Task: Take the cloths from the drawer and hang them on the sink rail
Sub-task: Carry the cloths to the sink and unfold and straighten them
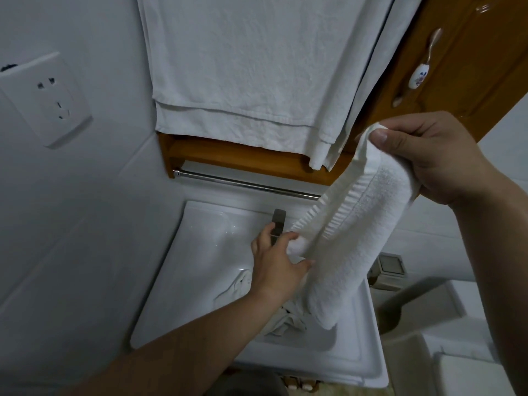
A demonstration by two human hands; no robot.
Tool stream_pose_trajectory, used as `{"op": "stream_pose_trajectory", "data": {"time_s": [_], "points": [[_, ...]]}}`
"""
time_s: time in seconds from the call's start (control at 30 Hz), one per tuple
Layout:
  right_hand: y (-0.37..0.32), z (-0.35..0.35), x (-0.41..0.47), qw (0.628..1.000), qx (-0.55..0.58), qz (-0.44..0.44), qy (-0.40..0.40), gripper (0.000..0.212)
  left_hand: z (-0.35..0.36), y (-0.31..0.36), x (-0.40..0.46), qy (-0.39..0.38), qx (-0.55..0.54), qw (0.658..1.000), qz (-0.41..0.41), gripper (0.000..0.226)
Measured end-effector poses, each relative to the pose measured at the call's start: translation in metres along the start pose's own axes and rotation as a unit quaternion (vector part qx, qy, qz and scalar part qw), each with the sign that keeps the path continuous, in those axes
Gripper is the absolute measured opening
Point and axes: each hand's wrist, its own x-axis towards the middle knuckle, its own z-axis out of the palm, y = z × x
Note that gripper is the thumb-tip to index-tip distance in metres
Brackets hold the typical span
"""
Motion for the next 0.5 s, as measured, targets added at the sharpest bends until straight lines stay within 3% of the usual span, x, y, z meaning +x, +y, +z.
{"op": "stream_pose_trajectory", "data": {"time_s": [0.23, 0.4, 0.5], "points": [[0.000, 0.001, 0.001, 1.000, 0.004, 0.002, 0.009, 0.018, 0.009, -0.012, -0.002, -0.036, 0.026, 0.999, -0.022, 0.060], [-0.002, 0.003, 0.000, 1.000, 0.017, -0.004, 0.001, 0.018, 0.017, -0.012, -0.007, -0.049, 0.003, 0.999, -0.023, 0.032], [-0.001, 0.004, -0.001, 1.000, 0.025, -0.005, 0.000, 0.021, 0.021, -0.013, -0.009, -0.058, 0.008, 0.998, -0.020, 0.040]]}}
